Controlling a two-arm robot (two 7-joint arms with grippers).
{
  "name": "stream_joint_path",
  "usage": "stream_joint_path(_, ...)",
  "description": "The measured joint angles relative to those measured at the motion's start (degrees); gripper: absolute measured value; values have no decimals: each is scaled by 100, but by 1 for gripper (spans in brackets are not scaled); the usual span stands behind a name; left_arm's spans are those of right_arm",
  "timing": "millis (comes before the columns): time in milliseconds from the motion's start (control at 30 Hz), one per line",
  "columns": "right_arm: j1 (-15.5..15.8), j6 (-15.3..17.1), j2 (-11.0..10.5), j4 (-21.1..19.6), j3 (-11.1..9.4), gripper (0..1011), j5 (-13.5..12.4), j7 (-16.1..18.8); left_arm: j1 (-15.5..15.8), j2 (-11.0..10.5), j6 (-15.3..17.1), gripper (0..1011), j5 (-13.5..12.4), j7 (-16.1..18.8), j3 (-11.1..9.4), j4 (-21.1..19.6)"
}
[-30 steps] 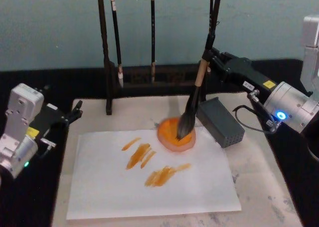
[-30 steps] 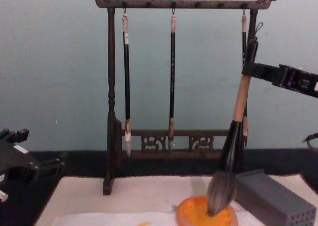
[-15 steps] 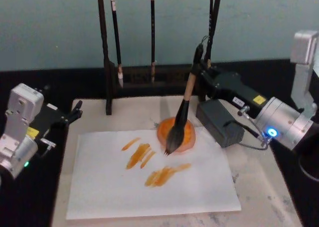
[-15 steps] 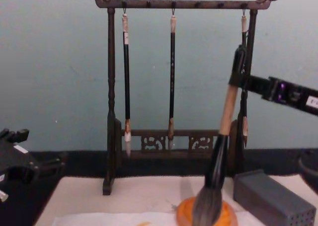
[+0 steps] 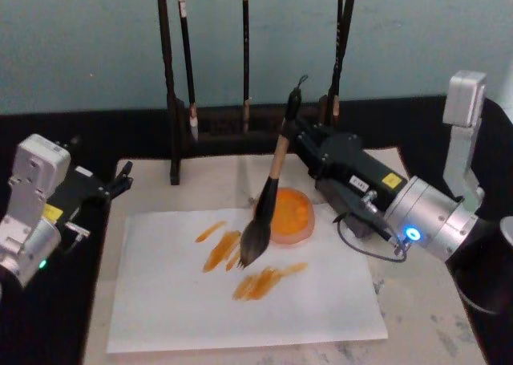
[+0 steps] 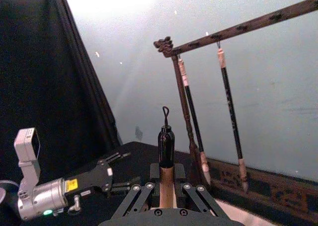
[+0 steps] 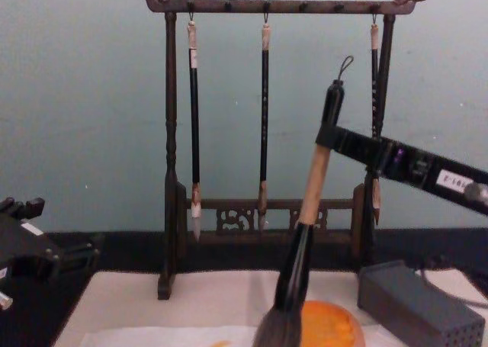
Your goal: Pick up the brush from the inkstone, write on the paper, then place the brush back to its original position.
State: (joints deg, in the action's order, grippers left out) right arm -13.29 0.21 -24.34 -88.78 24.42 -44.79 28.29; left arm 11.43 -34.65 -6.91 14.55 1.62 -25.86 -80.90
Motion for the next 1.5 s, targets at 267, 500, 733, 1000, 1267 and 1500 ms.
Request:
stream_joint_path(267, 122, -42, -28, -62, 108, 177, 108, -23, 0, 0, 0, 1001, 0, 0, 0, 0)
stream_joint_path(500, 295, -38, -121, -150, 141, 177, 232, -77, 0, 0, 0, 1001, 0, 0, 0, 0)
stream_joint_path(733, 411, -29, -166, -180, 112, 177, 279, -110, 0, 0, 0, 1001, 0, 0, 0, 0)
stream_joint_path(1000, 491, -39, -225, -219, -9, 177, 378, -207, 0, 0, 0, 1001, 0, 0, 0, 0)
stream_joint_path(1267, 563, -51, -284, -269, -188, 177, 445, -304, 0, 0, 0, 1001, 0, 0, 0, 0)
stream_joint_path(1500, 597, -50, -320, -317, -287, 177, 499, -341, 0, 0, 0, 1001, 0, 0, 0, 0)
